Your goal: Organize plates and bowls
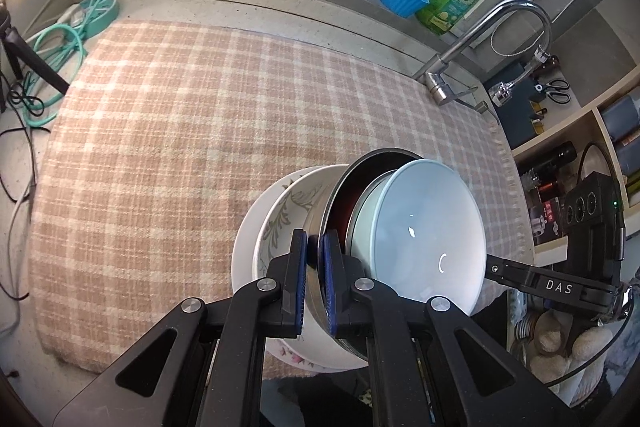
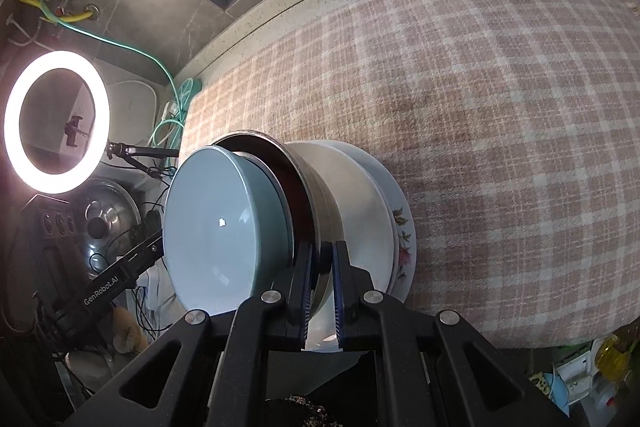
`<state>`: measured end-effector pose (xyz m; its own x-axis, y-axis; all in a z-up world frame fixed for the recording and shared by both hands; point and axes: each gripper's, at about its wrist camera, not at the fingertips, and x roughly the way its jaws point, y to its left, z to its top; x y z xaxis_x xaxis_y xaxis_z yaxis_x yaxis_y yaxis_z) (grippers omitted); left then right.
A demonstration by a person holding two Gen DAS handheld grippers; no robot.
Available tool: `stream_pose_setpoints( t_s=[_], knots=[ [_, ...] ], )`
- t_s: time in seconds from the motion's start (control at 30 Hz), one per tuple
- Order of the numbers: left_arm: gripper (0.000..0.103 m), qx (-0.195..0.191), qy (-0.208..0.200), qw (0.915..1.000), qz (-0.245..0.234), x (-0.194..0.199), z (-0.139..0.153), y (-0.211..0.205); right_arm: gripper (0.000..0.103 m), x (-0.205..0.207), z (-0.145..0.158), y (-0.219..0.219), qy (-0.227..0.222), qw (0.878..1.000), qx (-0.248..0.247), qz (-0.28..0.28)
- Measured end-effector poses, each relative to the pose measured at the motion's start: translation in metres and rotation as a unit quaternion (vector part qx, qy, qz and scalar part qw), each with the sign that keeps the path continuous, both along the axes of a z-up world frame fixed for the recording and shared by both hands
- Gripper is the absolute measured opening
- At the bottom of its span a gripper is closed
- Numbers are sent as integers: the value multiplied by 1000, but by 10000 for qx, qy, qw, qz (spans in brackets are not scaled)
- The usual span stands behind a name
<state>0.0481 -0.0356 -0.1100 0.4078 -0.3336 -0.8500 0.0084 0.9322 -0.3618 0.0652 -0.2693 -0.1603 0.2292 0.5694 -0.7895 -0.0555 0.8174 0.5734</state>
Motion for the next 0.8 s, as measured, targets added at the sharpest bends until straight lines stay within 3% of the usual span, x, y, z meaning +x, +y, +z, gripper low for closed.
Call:
stream_pose_setpoints(
  t_s=[0.8],
  knots=[
    [7,32,134,9999,-16,2,-10,0,9,1,-9,1,139,9999,2,33]
  ],
)
